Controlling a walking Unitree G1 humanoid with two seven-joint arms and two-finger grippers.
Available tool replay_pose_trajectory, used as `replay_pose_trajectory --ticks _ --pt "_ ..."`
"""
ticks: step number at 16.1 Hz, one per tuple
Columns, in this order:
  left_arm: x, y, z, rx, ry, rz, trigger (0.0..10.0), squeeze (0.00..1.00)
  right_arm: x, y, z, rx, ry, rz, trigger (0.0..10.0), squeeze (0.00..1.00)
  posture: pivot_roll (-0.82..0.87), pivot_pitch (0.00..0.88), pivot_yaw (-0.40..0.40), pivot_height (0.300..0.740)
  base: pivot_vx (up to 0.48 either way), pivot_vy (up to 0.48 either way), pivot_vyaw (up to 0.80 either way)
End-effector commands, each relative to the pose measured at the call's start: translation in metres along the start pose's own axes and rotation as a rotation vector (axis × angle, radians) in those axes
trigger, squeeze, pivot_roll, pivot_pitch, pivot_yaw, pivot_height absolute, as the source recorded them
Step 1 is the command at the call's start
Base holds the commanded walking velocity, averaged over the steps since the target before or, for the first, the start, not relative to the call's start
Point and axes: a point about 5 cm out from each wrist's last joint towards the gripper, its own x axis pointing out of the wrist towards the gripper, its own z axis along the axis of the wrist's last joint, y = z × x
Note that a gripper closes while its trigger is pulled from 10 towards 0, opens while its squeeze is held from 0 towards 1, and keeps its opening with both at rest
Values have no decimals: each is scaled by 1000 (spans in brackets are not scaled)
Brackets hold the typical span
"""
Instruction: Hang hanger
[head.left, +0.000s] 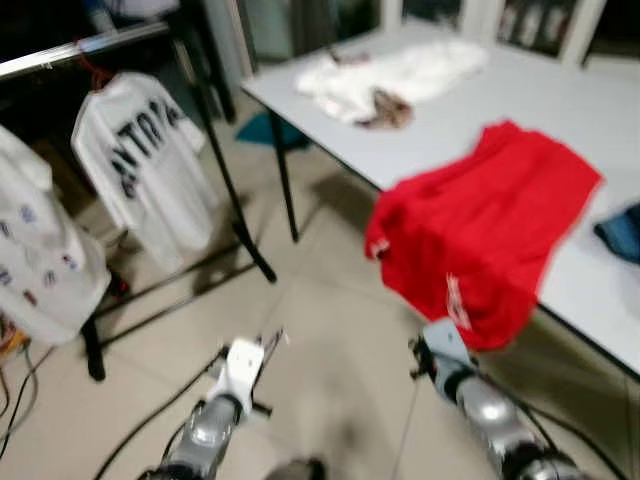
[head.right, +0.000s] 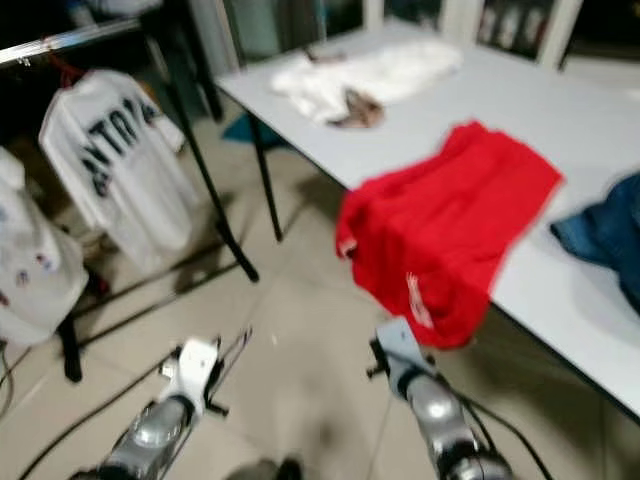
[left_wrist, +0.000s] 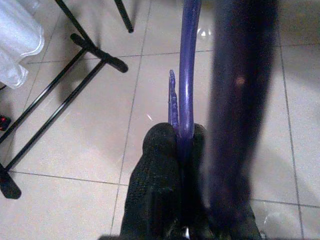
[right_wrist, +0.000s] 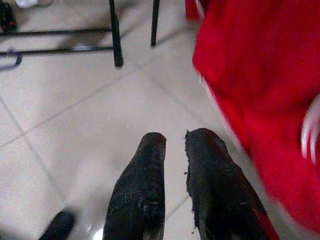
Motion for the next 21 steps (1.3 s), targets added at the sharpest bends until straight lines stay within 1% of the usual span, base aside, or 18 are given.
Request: replay_pose_trajectory --ticks 1,2,3,4,5,6,7,8,9,10,13,14,15,16,17,19,20,21 --pt "0 3 2 10 -4 3 10000 0 2 5 4 -57 -24 23 10000 0 -150 0 115 736 0 0 800" --pt "0 3 2 11 -4 4 10000 0 1 6 5 -81 -36 24 10000 0 -148 0 113 736 0 0 0" --pt "0 3 1 11 -4 3 10000 0 2 6 6 -132 -43 14 10000 0 -150 0 113 736 0 0 0" --pt "0 3 2 11 -5 2 10000 0 2 5 7 -153 -48 4 10000 0 -150 0 113 736 0 0 0" --pt "1 1 3 18 -13 -6 10000 0 1 2 10 -214 -71 -31 10000 0 -153 0 114 736 0 0 0" --pt "1 -1 6 48 -41 -20 10000 0 1 0 13 -251 -91 -51 10000 0 -158 0 114 736 0 0 0" --pt "2 -3 13 88 -86 -38 10000 0 0 -3 15 -274 -114 -72 10000 0 -158 0 114 736 0 0 0" --pt "3 -5 21 126 -140 -56 10000 0 -1 -6 17 -278 -138 -94 10000 0 -158 0 111 736 0 0 0" --pt "3 -6 32 168 -218 -70 10000 0 -4 -10 20 -287 -179 -123 10000 0 -155 0 111 736 0 0 0" --pt "3 -5 44 195 -304 -69 10000 0 -8 -16 23 -317 -228 -170 10000 0 -155 0 111 736 0 0 0" --pt "-1 -1 64 227 -455 -52 10000 0 -21 -28 24 -393 -311 -266 10000 0 -143 0 106 736 0 0 0" --pt "-3 2 73 237 -523 -38 10000 0 -26 -33 27 -419 -351 -318 10000 43 -143 0 106 736 0 0 0" --pt "-4 3 75 239 -539 -34 10000 0 -26 -35 30 -426 -368 -336 10000 251 -143 0 106 736 0 0 0" --pt "-5 5 83 242 -591 -25 10000 0 -26 -38 39 -450 -411 -385 10000 667 -137 0 105 736 0 0 0" --pt "-6 5 91 246 -630 -23 10000 0 -24 -39 50 -460 -449 -423 10000 1000 -137 0 105 736 0 0 0" --pt "-6 2 104 267 -688 -41 10000 0 -16 -38 68 -464 -494 -447 10000 1000 -143 0 108 736 0 0 0" --pt "-6 0 112 303 -726 -63 10000 0 -13 -37 78 -456 -521 -452 10000 1000 -142 0 107 736 0 0 0" --pt "-7 -5 120 389 -767 -102 10000 0 -11 -36 86 -451 -544 -458 10000 1000 -138 0 105 736 0 0 0"
